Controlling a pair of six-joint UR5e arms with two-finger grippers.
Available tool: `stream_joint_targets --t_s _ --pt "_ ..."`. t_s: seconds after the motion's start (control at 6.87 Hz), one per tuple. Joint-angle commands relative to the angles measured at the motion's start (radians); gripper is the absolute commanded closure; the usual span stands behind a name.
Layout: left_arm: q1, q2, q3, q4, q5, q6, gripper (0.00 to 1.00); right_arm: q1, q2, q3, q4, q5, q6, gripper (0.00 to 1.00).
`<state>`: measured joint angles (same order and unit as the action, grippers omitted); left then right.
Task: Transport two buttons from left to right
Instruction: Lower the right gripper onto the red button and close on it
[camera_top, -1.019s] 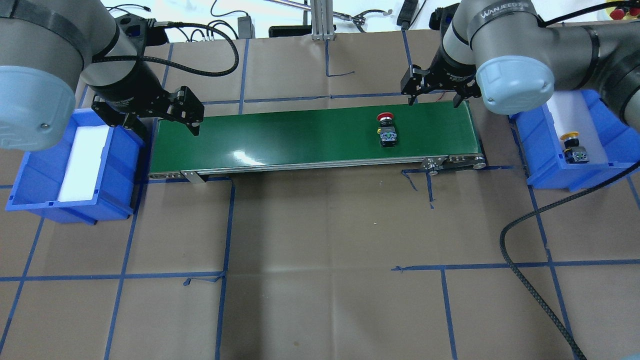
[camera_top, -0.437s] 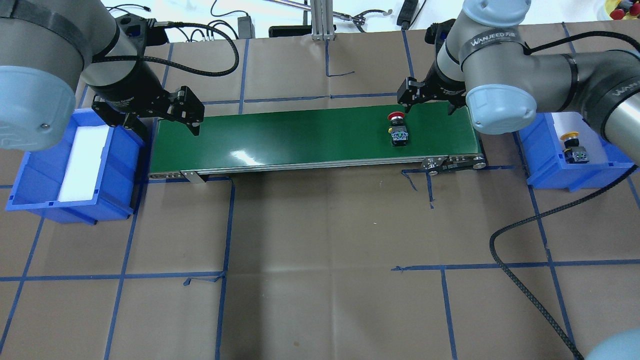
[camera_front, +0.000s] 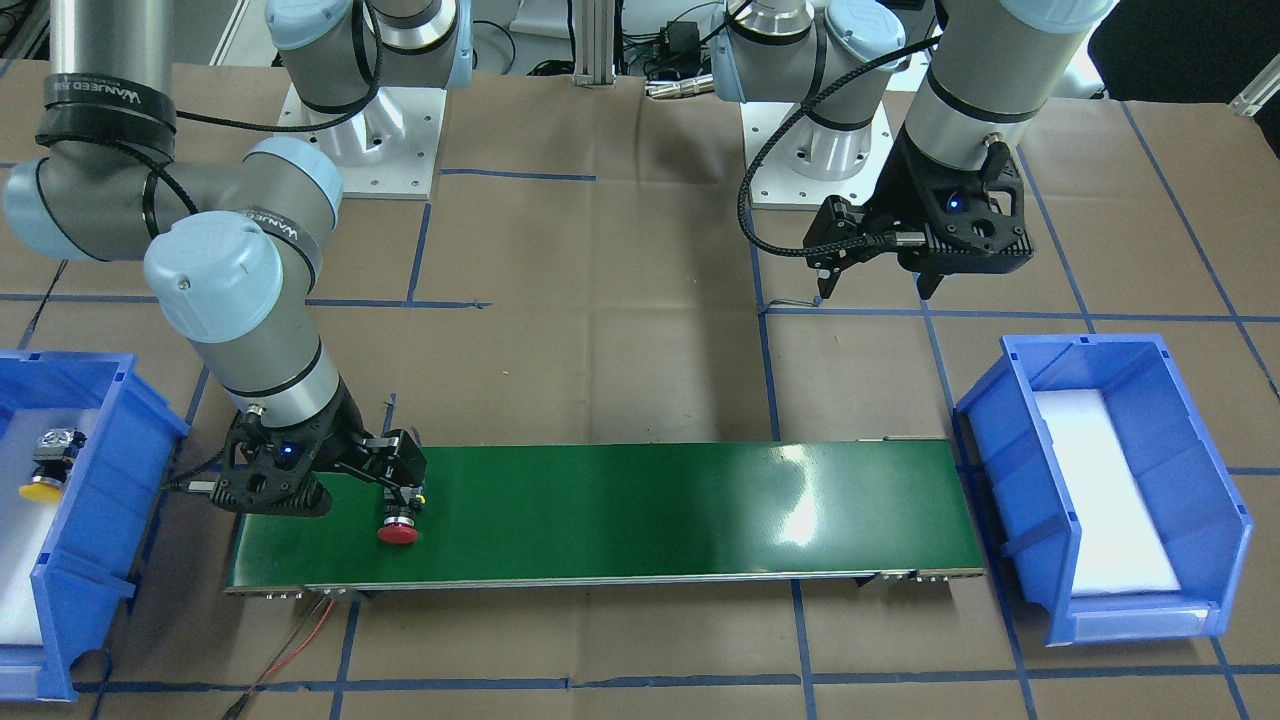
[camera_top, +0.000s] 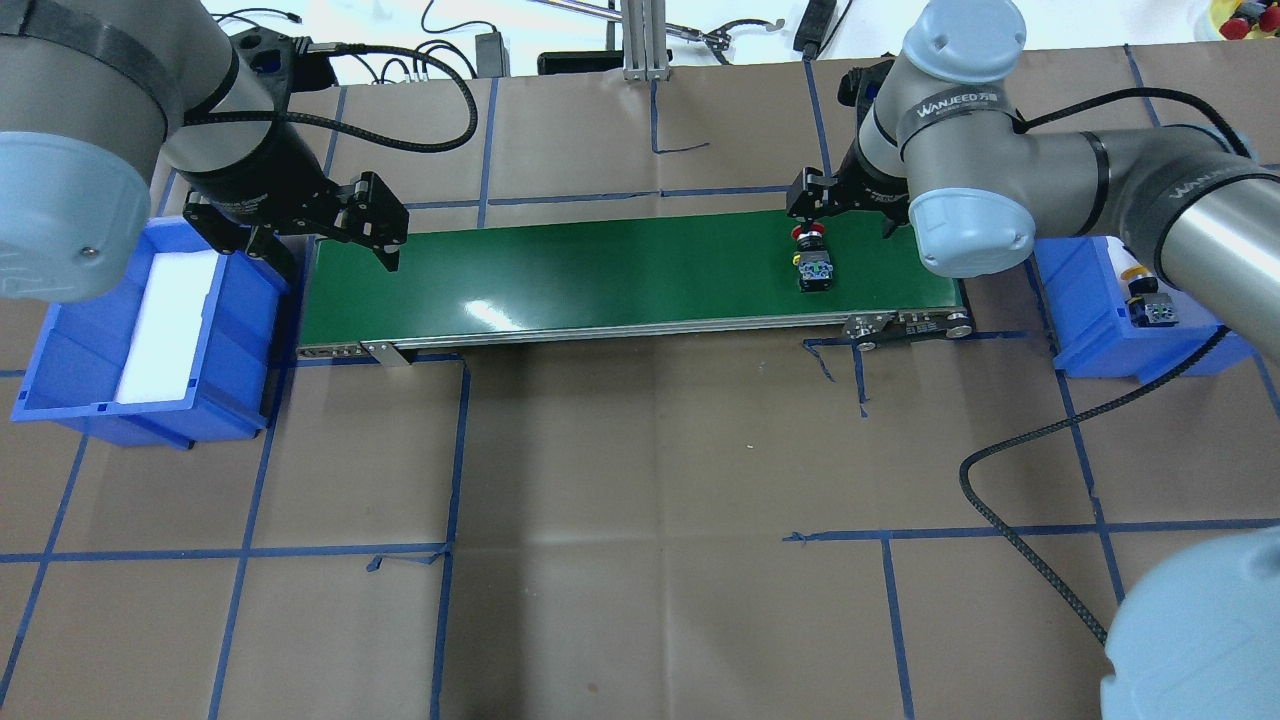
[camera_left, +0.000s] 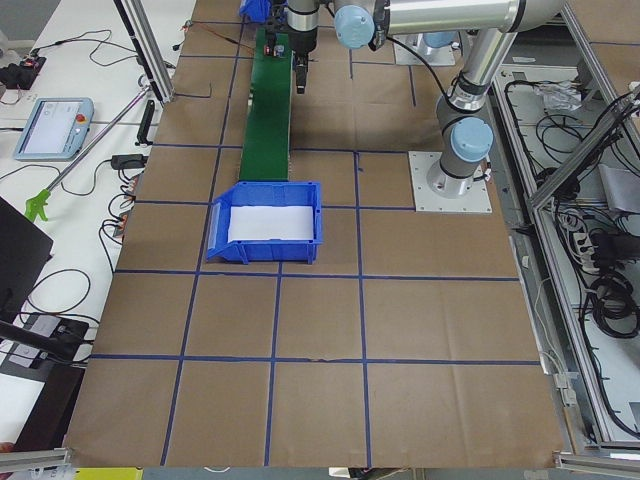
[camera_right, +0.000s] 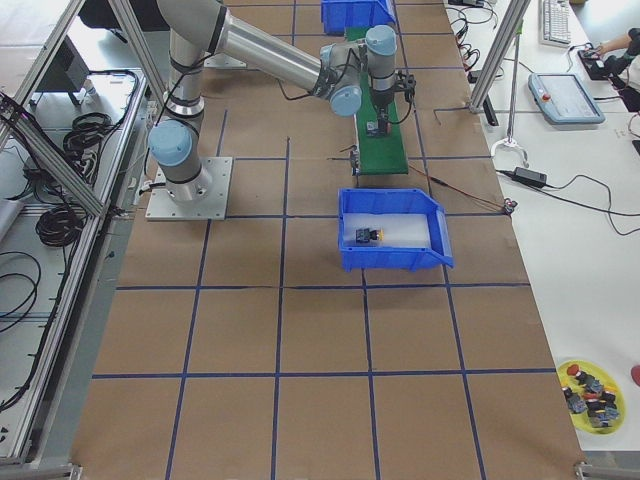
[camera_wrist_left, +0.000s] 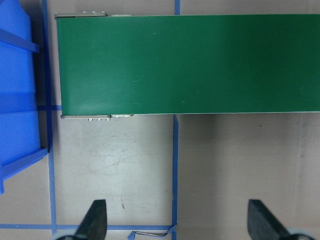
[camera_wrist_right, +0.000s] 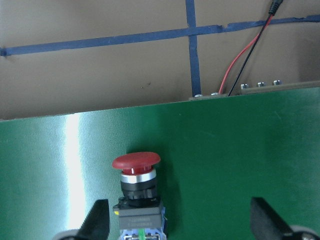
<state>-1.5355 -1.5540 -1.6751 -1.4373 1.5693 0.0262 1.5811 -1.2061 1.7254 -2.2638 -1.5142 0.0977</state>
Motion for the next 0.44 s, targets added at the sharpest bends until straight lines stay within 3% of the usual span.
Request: stream_joint_targets --t_s 0.0,0.29 --pt "0.000 0.000 0.000 0.000 0.000 -0.002 0.00 0.000 0.023 0.000 -0.005 0.000 0.004 0.01" --pt "0.000 -0.001 0.002 0.000 0.000 -0.002 0.00 0.000 0.030 0.005 -0.003 -0.004 0.004 0.01"
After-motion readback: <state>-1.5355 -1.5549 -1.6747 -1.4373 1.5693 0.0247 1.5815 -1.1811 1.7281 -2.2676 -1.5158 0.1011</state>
